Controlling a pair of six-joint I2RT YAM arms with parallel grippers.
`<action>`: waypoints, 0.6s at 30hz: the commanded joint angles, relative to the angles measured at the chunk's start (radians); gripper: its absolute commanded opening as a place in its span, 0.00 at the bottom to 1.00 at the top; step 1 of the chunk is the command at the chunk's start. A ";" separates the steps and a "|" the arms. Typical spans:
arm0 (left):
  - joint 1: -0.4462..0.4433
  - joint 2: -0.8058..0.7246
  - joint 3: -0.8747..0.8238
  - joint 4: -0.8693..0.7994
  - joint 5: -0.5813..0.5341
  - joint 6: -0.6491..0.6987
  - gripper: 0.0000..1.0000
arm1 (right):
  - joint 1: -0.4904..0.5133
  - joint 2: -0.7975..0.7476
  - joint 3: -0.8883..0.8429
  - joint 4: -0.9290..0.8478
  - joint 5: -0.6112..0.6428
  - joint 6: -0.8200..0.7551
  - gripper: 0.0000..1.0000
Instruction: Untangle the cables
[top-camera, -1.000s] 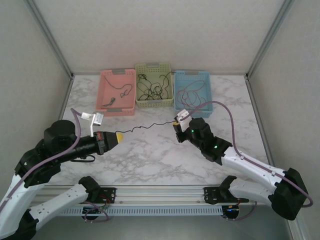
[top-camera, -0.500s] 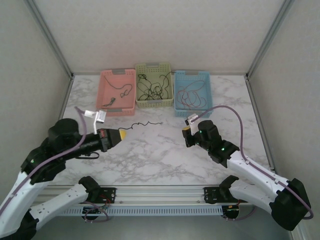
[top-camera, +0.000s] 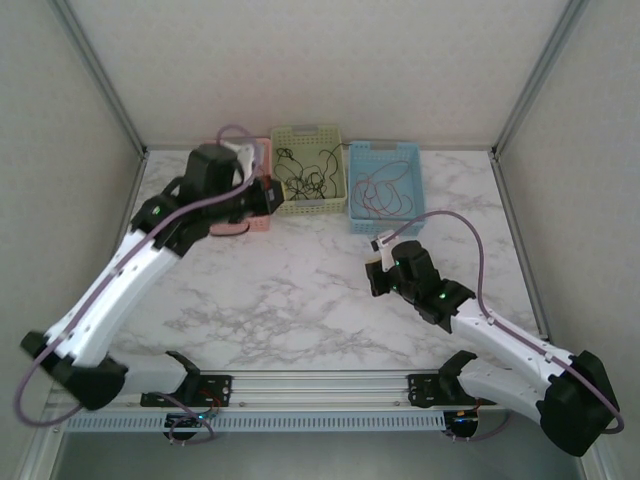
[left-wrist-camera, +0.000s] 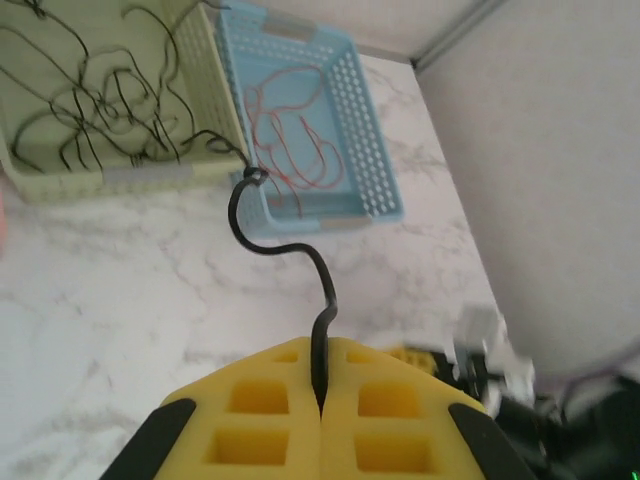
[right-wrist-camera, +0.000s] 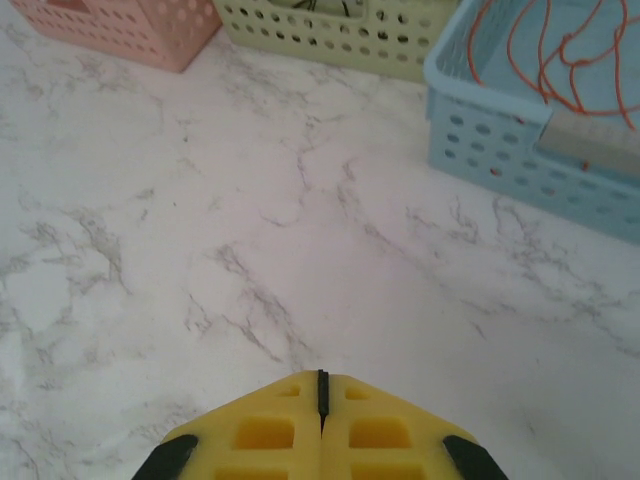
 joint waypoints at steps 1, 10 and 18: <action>0.051 0.151 0.140 0.030 0.008 0.073 0.00 | 0.003 -0.056 -0.041 -0.006 0.022 0.018 0.00; 0.139 0.582 0.631 -0.212 0.089 0.105 0.00 | 0.002 -0.056 -0.055 -0.006 0.019 0.010 0.00; 0.150 0.773 0.632 -0.119 0.110 0.097 0.00 | 0.002 -0.025 -0.050 -0.009 0.006 0.001 0.00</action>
